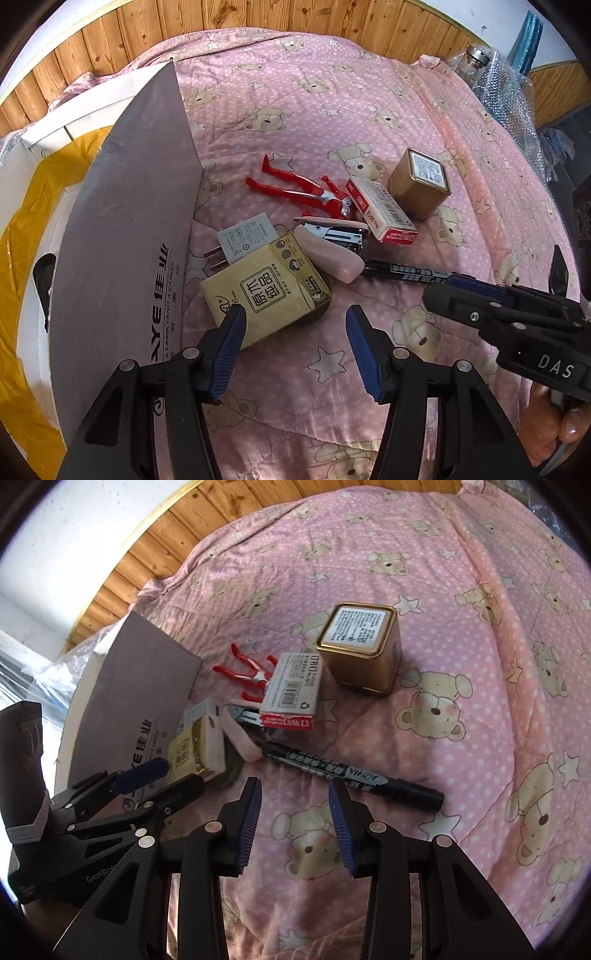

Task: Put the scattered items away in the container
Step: 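Move both grippers back toward the remaining items on the quilt, then grasp the yellow tissue pack with the left gripper while the right gripper grasps the black marker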

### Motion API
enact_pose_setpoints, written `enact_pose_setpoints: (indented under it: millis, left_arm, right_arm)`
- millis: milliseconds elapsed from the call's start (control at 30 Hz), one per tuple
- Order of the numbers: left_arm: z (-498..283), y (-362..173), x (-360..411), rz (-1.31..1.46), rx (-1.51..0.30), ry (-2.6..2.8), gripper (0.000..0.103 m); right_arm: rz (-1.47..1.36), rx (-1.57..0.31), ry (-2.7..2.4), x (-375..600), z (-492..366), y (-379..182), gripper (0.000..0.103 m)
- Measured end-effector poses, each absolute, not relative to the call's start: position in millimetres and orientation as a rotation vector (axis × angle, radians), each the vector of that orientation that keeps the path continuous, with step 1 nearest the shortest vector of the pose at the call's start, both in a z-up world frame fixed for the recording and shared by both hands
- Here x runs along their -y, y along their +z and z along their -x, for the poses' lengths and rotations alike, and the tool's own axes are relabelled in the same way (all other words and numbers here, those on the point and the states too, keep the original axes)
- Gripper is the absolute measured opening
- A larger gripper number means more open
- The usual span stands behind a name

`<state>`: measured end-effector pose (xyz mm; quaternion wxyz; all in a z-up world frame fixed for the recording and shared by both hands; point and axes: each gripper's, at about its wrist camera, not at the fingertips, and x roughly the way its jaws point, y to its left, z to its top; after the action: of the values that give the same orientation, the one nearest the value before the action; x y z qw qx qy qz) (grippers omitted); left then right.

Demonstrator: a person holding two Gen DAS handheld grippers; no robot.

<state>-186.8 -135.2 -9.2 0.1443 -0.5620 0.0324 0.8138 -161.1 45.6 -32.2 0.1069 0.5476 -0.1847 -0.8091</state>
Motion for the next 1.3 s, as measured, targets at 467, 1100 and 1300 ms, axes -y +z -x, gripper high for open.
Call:
enact_pose_setpoints:
  millis: [467, 1100, 1300]
  left_arm:
    - [199.0, -17.9, 124.5, 1.519, -0.052, 2.273, 0.075]
    - [199.4, -29.7, 109.3, 1.551, -0.420, 2.234, 0.076]
    - [192.3, 2.3, 138.1, 1.542, -0.041, 2.172, 0.052]
  right_arm:
    - [-1.692, 0.424, -2.308, -46.6, 172.9, -56.0, 0.036]
    - [-1.693, 0.614, -2.227, -62.1, 149.9, -61.4, 0.033]
    - [-1.682, 0.571, -2.240, -63.3, 147.3, -56.9, 0.036]
